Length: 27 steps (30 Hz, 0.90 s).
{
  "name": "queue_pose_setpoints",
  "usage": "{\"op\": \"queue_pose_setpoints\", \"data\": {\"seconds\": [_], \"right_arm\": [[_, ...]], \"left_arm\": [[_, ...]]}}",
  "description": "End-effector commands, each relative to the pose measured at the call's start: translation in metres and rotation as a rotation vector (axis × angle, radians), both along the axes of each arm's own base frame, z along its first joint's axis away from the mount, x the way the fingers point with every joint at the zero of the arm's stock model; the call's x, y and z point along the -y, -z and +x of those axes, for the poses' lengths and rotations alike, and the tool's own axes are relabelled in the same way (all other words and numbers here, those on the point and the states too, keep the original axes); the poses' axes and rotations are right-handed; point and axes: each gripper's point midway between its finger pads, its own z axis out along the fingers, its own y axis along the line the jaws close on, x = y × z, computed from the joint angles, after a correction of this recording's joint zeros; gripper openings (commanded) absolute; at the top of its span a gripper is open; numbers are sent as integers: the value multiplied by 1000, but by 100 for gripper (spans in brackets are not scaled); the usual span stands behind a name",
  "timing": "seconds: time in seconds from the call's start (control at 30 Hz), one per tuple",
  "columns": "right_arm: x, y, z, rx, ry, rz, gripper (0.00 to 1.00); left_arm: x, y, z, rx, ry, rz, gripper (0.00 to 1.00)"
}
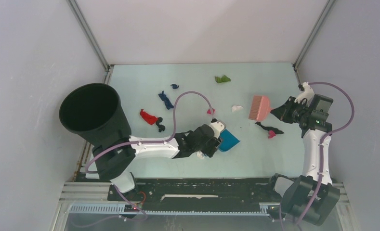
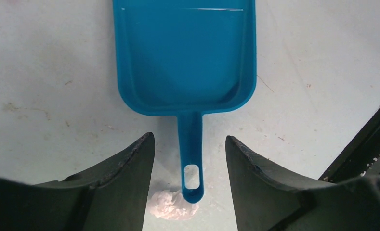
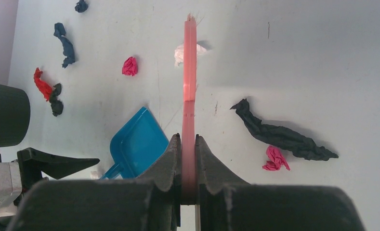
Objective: Sweep away the paper scraps from the table
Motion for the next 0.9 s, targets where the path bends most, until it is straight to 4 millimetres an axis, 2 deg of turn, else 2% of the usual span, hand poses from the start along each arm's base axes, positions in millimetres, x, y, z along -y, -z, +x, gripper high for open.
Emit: {"op": "queue_pose_setpoints", "data": {"seconds": [0.0, 0.23, 0.43, 0.67, 0.87], "right_arm": [[2, -6, 5, 33, -20, -11, 0], [3, -4, 6, 32, -30, -23, 0], [3, -4, 6, 29, -30, -26, 0], [4, -4, 6, 32, -29, -27, 0], [4, -4, 6, 32, -31, -26, 0]], "left_arm": [[16, -8, -3, 14, 4, -65, 63], [4, 8, -15, -8, 13, -10, 63], [-1, 24, -14, -21, -3, 55, 60], [-1, 27, -16, -32, 10, 59, 54], [-4, 18, -15, -7, 19, 70, 34]]}}
